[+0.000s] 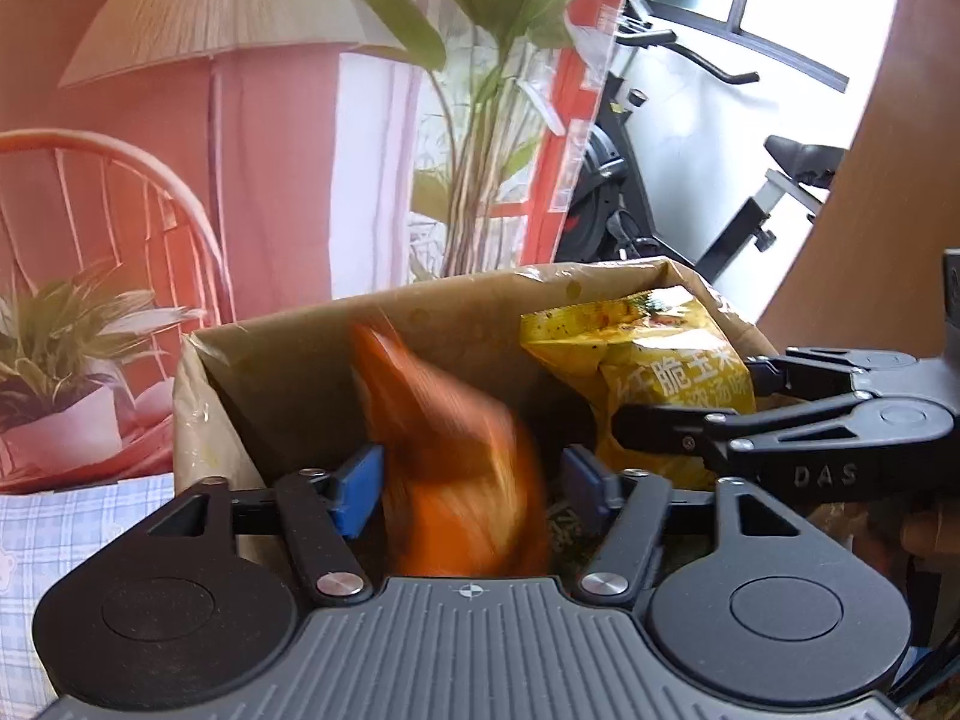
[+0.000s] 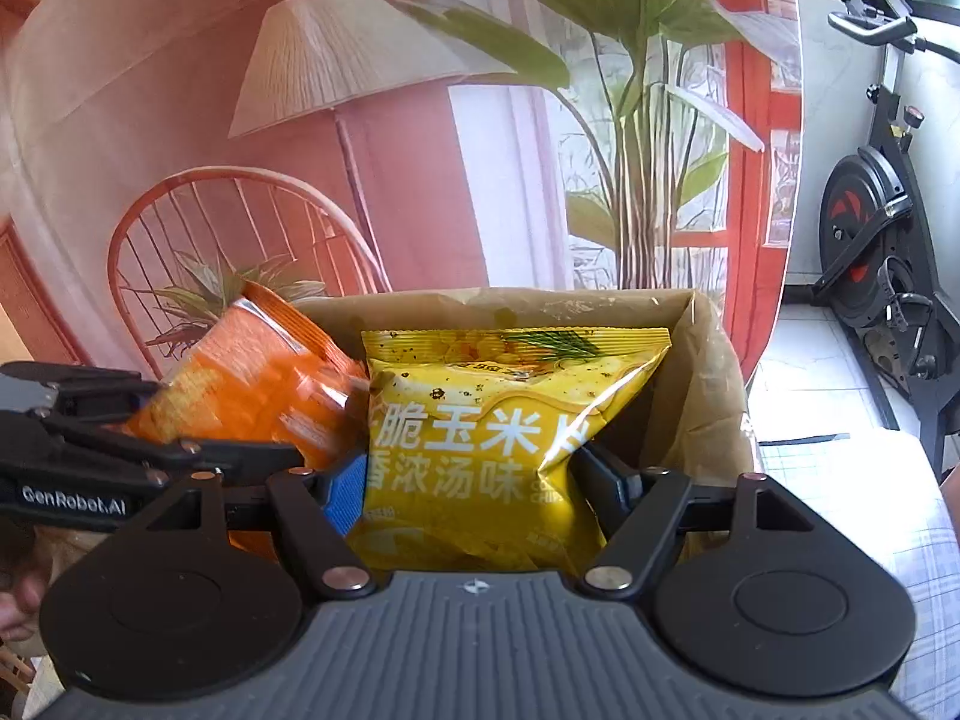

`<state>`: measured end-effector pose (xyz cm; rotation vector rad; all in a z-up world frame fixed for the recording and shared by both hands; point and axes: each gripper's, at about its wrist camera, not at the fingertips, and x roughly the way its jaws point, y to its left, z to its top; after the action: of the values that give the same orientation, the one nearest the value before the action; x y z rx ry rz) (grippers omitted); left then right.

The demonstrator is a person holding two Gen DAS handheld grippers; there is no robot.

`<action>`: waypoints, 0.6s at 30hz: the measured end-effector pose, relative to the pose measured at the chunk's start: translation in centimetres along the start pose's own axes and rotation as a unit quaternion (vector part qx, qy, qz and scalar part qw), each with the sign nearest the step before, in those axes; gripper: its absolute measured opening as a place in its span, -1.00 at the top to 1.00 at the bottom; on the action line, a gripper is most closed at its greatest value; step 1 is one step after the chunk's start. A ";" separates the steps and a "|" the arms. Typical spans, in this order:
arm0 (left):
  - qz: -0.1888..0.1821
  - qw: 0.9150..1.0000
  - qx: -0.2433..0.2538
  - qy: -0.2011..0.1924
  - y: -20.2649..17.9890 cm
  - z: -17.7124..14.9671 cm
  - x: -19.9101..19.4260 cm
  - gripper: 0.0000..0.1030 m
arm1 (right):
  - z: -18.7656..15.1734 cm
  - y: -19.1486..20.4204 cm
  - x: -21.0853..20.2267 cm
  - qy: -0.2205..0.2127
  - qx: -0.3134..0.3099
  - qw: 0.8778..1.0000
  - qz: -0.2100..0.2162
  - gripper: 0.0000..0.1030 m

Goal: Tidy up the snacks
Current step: 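Carry both bags over the box and open both tools to drop them in, then withdraw both tools from the box back toward the snack pile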

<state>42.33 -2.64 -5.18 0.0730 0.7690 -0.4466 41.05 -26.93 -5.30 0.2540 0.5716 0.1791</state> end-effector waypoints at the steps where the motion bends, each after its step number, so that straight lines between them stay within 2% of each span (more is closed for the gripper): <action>1: 0.004 1.000 -0.004 -0.002 0.1 0.1 -0.1 -0.58 | 0.1 0.0 0.0 0.001 -0.003 1.000 0.001 -0.48; 6: 0.006 1.000 -0.005 -0.020 0.1 0.4 -1.1 -0.59 | 0.3 0.5 -0.2 0.001 -0.011 1.000 -0.003 -0.76; 12: 0.000 0.999 -0.009 -0.039 -0.1 0.5 -2.8 -0.59 | 0.3 0.7 -1.2 -0.007 -0.010 1.000 0.002 -0.76; 18: -0.001 0.998 -0.003 -0.067 -0.8 0.6 -5.9 -0.59 | 0.6 1.8 -4.2 -0.039 -0.026 0.999 0.002 -0.76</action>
<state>38.64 -1.35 -0.61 0.0357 0.6396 -0.4460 37.68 -26.30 -2.16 0.2118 0.4887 0.1872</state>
